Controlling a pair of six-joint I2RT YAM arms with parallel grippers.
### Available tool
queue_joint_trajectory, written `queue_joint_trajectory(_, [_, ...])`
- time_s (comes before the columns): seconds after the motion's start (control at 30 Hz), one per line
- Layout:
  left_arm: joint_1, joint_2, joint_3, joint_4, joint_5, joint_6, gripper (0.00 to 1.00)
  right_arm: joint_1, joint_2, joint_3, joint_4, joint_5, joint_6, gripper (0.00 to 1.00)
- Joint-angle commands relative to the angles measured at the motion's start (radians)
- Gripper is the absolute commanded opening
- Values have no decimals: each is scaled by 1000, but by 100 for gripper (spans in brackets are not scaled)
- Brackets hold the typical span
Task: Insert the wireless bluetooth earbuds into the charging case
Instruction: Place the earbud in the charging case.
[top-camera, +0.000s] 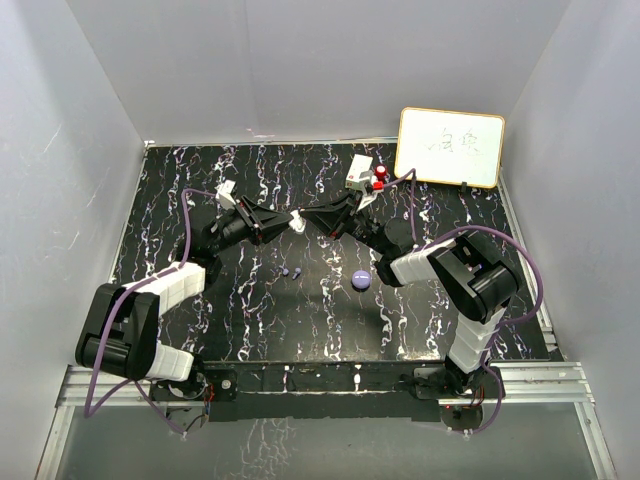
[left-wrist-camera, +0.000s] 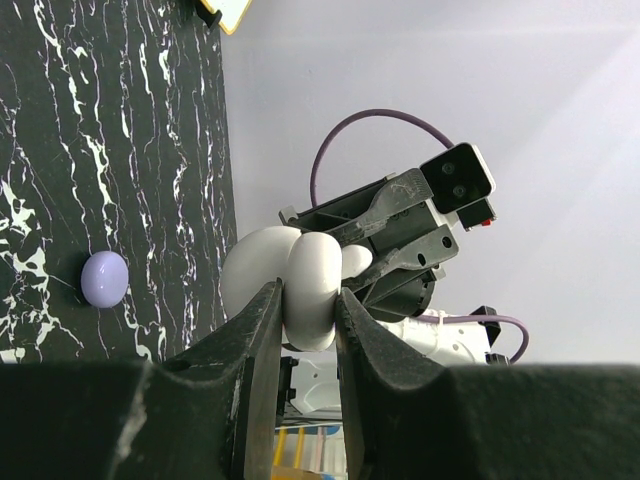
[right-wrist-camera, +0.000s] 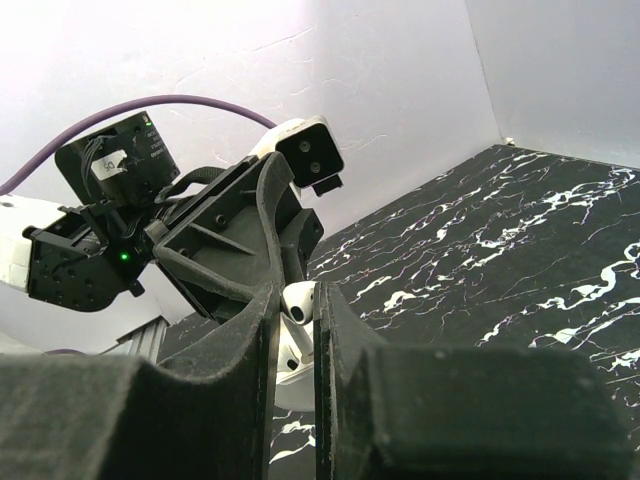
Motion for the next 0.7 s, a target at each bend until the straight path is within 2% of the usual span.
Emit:
queue_joint_trajectory(0.0, [-8,-45,3,32,21,4,0,4,-10,39,335,4,-14,0])
queue_joint_trajectory(0.67, [-8,-58,18,21,10,5,0,2,-25,-4,335,14,-29,0])
